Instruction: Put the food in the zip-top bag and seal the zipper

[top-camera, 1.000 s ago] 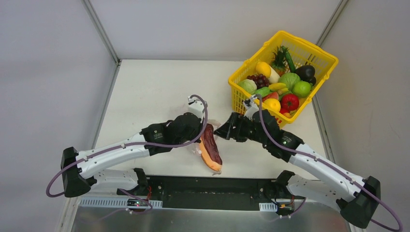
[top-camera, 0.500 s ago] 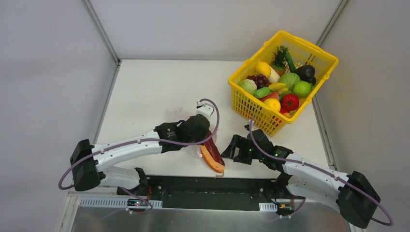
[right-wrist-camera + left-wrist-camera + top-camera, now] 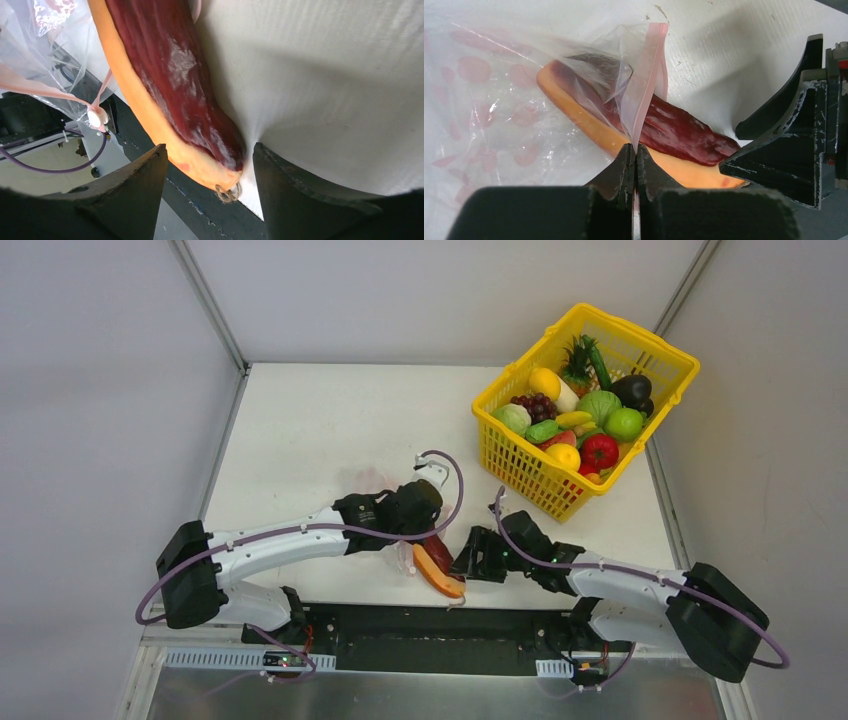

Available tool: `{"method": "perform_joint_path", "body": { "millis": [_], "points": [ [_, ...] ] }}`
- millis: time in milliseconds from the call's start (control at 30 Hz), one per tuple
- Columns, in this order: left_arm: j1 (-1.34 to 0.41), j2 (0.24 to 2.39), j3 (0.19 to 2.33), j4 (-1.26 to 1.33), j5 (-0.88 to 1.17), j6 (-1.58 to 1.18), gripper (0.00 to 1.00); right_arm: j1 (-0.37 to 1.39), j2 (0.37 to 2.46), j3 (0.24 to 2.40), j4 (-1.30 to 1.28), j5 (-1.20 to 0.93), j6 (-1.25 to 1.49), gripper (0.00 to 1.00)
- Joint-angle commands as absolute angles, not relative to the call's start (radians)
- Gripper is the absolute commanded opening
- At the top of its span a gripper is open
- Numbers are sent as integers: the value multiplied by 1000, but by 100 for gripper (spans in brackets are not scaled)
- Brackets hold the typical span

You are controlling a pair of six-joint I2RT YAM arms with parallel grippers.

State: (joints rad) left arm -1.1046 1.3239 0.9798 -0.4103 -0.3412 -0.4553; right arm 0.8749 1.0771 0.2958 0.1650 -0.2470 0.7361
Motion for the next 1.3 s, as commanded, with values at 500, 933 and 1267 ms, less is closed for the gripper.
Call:
{"method": "perform_joint_path", "body": {
  "millis": [500, 933, 1267],
  "points": [
    [-1100, 1350, 908, -399, -287, -481, 0, 937, 1219, 286, 355, -223, 632, 1],
    [-1101, 1303, 918, -353, -177, -450, 0, 937, 1043, 332, 421, -288, 562, 0],
    [-1106, 1182, 998, -379, -49, -328, 0, 937, 966, 374, 422, -462, 389, 0]
  ]
}}
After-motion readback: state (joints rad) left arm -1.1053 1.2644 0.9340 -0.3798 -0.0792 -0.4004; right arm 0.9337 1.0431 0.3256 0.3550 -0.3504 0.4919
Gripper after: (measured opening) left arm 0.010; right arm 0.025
